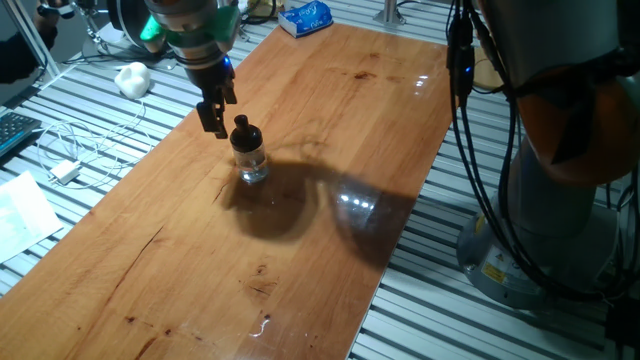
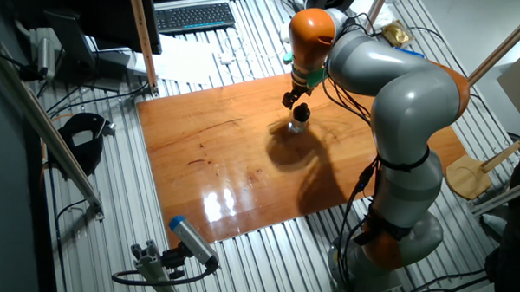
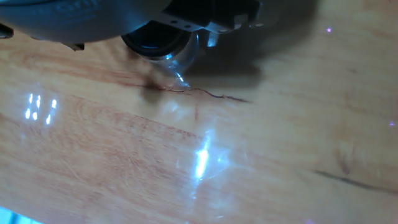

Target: Screw the lid onto the jar

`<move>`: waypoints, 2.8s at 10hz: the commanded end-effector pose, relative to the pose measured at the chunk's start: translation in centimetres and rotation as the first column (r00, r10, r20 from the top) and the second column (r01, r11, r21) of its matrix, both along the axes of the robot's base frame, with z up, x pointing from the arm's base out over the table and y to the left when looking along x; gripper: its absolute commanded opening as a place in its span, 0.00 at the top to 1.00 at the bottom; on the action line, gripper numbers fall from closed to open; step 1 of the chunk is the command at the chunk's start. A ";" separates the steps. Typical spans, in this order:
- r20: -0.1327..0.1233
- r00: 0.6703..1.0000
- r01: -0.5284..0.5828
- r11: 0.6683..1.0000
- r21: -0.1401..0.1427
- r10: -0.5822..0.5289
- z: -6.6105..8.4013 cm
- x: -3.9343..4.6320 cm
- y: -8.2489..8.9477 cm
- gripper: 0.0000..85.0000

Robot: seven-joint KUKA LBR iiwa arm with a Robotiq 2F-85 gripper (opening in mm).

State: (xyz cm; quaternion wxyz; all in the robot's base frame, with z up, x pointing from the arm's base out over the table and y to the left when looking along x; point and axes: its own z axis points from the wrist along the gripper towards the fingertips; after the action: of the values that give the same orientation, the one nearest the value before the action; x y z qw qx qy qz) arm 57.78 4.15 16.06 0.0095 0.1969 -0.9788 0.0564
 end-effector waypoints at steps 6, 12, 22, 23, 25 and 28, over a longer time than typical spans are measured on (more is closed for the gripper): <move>-0.032 0.998 -0.048 0.999 -0.015 0.048 -0.3 0.14 -0.4 0.00; -0.016 0.999 -0.050 0.999 0.011 0.050 -1.4 -0.94 -1.3 0.00; 0.005 0.999 -0.052 0.998 0.022 0.052 -3.2 -2.07 -1.5 0.00; 0.003 0.999 -0.052 0.998 0.025 0.052 -3.3 -2.06 -1.5 0.00; -0.001 0.999 -0.052 0.998 0.036 0.052 -3.7 -2.08 -1.5 0.00; -0.005 0.999 -0.051 0.997 0.051 0.051 -4.1 -2.18 -1.7 0.00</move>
State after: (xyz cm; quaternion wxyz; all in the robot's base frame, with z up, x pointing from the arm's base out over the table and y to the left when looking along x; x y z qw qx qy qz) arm 55.59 2.50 11.95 0.0058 0.2223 -0.9745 0.0307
